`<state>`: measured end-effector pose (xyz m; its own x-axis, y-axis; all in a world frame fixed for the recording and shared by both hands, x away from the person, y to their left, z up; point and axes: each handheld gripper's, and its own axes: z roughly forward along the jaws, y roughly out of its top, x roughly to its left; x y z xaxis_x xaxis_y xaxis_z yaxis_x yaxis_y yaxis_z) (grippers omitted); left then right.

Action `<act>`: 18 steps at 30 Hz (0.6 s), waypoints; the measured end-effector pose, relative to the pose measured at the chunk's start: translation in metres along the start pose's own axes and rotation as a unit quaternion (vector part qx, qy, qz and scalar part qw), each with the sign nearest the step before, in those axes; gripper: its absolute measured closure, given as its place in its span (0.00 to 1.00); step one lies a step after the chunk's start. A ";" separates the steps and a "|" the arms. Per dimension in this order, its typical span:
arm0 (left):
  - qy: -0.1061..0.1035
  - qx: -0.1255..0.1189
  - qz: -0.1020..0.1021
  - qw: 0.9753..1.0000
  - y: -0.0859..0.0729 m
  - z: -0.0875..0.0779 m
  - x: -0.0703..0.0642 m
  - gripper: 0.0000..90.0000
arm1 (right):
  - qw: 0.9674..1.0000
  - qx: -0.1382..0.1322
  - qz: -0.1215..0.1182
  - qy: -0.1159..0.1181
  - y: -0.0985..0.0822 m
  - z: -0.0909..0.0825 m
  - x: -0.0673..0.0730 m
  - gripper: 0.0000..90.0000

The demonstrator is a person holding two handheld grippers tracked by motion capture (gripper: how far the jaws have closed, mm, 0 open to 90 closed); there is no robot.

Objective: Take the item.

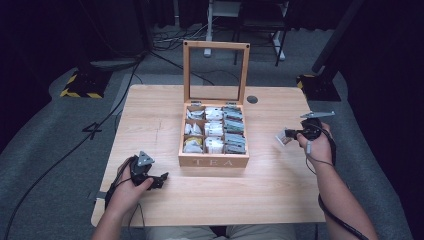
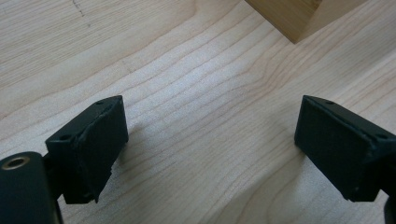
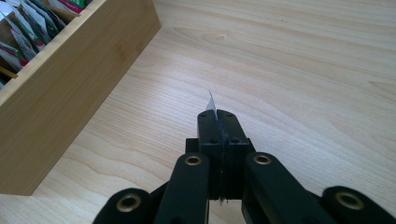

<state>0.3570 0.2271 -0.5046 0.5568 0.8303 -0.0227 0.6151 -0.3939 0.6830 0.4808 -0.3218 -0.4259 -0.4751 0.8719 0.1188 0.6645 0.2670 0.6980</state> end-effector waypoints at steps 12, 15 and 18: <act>0.000 0.000 0.000 1.000 0.000 0.000 0.000 0.11 | 1.000 0.021 0.016 -0.004 -0.005 0.007 -0.003 1.00; 0.000 0.000 0.000 1.000 0.000 0.000 0.000 0.11 | 0.999 0.028 0.021 -0.019 -0.006 0.008 -0.005 0.99; 0.000 0.000 0.000 1.000 0.000 0.000 0.000 0.11 | 0.999 0.032 0.028 -0.026 -0.009 0.011 -0.008 0.95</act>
<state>0.3570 0.2271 -0.5046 0.5567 0.8304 -0.0230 0.6155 -0.3937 0.6828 0.4846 -0.3266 -0.4407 -0.4071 0.9057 0.1184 0.7253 0.2417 0.6446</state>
